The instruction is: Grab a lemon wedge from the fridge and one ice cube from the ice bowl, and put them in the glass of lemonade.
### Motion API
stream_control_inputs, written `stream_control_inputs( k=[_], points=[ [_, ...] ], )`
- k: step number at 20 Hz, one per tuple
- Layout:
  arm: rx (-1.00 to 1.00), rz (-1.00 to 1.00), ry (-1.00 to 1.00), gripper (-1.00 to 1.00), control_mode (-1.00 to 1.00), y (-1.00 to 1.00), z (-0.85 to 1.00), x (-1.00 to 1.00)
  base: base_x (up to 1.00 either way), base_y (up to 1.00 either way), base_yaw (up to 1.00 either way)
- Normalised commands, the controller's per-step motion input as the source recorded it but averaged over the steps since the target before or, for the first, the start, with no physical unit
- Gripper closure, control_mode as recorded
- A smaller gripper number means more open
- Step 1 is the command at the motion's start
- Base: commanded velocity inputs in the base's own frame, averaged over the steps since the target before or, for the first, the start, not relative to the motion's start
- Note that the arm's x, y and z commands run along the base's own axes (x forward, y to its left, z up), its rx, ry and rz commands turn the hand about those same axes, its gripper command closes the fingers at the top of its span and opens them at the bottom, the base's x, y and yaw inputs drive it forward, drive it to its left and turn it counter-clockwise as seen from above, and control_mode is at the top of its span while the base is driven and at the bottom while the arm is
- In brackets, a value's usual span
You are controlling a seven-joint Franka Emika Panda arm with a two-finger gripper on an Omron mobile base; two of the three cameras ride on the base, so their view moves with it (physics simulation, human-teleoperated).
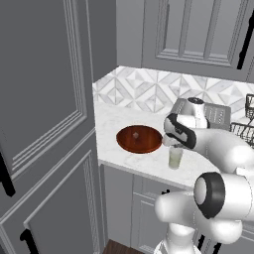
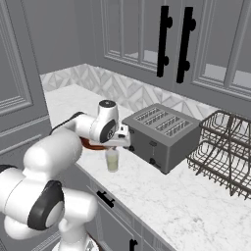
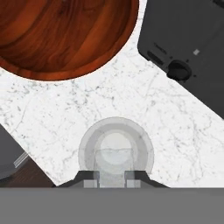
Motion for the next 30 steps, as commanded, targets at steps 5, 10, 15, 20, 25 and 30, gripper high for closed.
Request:
stream_control_inputs(
  k=[5, 10, 15, 20, 25, 30],
  points=[
    [0.0, 0.0, 0.0, 1.0, -1.0, 0.0, 0.0, 0.0, 0.0, 0.0, 0.0],
    [0.0, 0.0, 0.0, 1.0, -1.0, -0.03, 0.0, 0.0, 0.0, 0.0, 0.0],
    [0.0, 0.0, 0.01, 1.0, -1.0, -0.09, 0.0, 0.07, 0.0, 0.0, 0.0],
    [0.0, 0.0, 0.0, 1.0, -1.0, 0.0, 0.0, 0.0, 0.0, 0.0, 0.0],
    [0.0, 0.0, 0.0, -1.0, -1.0, 0.0, 0.0, 0.0, 0.0, 0.0, 0.0],
    [0.0, 0.0, 0.0, -1.0, -1.0, 0.0, 0.0, 0.0, 0.0, 0.0, 0.0]
  ],
)
